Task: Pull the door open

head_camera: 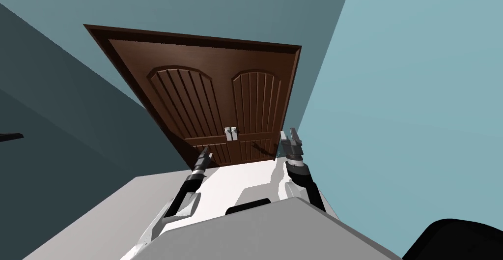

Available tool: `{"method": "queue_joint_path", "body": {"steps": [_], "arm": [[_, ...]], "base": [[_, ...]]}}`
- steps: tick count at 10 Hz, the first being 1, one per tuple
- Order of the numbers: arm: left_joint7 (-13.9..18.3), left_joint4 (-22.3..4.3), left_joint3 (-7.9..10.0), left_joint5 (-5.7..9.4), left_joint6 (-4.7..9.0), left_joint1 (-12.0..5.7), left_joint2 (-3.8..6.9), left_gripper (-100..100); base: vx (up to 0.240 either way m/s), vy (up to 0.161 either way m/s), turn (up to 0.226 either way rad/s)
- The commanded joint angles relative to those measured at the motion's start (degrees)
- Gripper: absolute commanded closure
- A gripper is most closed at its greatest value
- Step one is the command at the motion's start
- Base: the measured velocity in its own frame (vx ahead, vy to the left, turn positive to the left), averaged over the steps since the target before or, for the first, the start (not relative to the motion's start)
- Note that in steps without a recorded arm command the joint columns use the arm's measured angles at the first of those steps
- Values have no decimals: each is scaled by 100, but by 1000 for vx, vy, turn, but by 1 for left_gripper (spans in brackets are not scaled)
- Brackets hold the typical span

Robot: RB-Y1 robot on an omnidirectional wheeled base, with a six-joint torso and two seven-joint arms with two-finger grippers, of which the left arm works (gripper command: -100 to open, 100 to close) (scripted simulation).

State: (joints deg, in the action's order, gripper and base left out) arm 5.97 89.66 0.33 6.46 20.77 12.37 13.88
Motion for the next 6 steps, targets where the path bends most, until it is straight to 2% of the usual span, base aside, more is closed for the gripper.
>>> {"method": "queue_joint_path", "body": {"steps": [1,2,3,5,6], "arm": [[51,-206,10,24,10,-76,48,-100],[102,-409,24,51,-10,-171,101,-100],[127,-511,32,65,-20,-219,128,-100],[175,-700,45,91,-38,-309,178,-100],[219,-875,57,114,-55,-393,223,-100]], "base": [[89,-8,-71],[136,-10,-108],[129,-18,-118],[120,-15,-35],[129,-18,-107]]}}
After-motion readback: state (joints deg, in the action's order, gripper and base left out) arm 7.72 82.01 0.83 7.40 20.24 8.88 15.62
